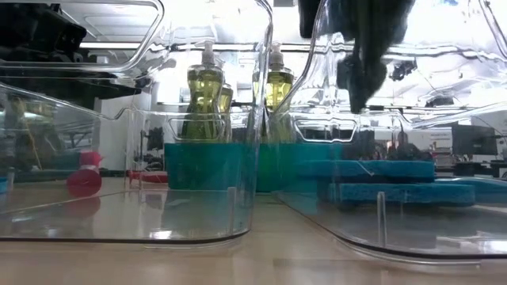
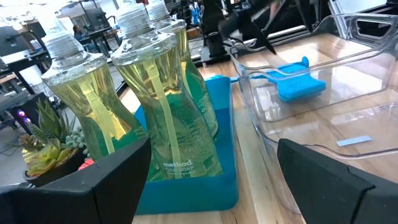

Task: Pick & Place Kitchen Sink Supplies
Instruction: Put the blue dish brush into the left transparent bin

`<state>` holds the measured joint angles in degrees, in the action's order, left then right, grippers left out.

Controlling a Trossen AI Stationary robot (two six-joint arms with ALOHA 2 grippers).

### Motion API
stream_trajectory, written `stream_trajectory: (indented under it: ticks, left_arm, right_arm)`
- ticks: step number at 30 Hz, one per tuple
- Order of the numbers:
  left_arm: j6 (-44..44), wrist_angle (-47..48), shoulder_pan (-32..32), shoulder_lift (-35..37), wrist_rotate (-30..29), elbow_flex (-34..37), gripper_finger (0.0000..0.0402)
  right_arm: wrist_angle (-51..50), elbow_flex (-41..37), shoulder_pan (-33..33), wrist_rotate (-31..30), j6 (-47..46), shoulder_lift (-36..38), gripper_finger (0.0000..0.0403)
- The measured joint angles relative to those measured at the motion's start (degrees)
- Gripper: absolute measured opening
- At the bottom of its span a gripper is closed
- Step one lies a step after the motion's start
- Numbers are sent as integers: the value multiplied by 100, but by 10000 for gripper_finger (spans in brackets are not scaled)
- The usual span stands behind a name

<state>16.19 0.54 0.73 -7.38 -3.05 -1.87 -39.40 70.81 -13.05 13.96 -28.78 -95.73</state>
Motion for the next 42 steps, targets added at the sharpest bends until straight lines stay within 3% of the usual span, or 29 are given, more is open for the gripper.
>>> stream_trajectory:
  ticks: [5, 13, 18, 23, 28, 33, 42]
  left_arm:
    - [2, 0, 0, 2, 0, 0, 344]
    - [1, 0, -1, 1, 0, 0, 344]
    - [2, 0, 0, 2, 0, 0, 344]
    - [0, 0, 0, 1, 0, 0, 344]
    - [1, 0, -1, 0, 0, 0, 344]
    - [0, 0, 0, 2, 0, 0, 344]
    - [0, 0, -1, 2, 0, 0, 344]
  right_arm:
    - [-580, 196, -107, -625, -494, 402, 296]
    - [-2431, 187, -165, -1628, -3151, 1109, 266]
    - [-3662, 135, -176, -2468, -4488, 1534, 265]
    - [-4446, 125, -293, -2748, -5384, 1636, 264]
    - [-3985, -483, -352, -2504, -6006, 1634, 265]
    - [-2704, -1501, -302, -2256, -6412, 1822, 266]
    - [-390, -3158, -268, -2605, -7019, 2545, 288]
